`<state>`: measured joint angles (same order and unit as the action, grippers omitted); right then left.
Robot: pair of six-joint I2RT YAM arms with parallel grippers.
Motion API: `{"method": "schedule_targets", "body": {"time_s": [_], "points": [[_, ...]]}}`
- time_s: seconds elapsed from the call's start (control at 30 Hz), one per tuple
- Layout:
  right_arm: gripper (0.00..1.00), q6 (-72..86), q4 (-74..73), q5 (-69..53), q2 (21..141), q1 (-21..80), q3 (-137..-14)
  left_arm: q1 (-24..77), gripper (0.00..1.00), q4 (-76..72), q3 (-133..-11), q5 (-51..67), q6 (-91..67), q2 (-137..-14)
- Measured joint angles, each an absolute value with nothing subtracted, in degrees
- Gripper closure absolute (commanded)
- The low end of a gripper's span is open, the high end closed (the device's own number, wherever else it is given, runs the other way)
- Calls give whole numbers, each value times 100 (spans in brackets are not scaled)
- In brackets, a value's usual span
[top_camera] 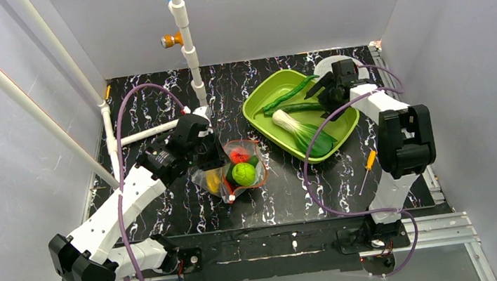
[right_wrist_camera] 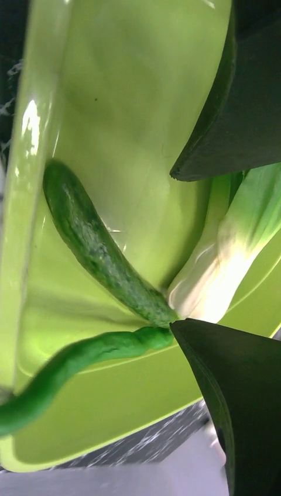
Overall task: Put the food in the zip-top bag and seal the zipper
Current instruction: Pick up the fake vegetable from the bin.
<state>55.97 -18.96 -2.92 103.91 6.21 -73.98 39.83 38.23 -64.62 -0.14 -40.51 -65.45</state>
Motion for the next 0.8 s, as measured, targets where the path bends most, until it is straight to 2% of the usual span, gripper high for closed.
{"method": "schedule_targets", "body": {"time_s": [0.07, 0.23, 0.6, 0.67, 0.8], "points": [[18, 6130, -1840, -107, 10465, 653, -7348, 3983, 100, 3820, -6462, -12, -4053, -6545], [20, 7209, -1470, 347, 10757, 663, -7301, 3983, 100, 3816, -6462, 61, -4065, -6545], [33, 8421, -1272, 990, 11250, 661, -7409, 3983, 100, 3818, -6462, 172, -4072, -6545], [41, 8551, -1275, 1058, 11312, 664, -7478, 3981, 100, 3818, -6462, 174, -4073, -6545], [70, 8701, -1251, 1076, 11418, 682, -7527, 3981, 100, 3818, -6462, 174, -4073, -6545]]}}
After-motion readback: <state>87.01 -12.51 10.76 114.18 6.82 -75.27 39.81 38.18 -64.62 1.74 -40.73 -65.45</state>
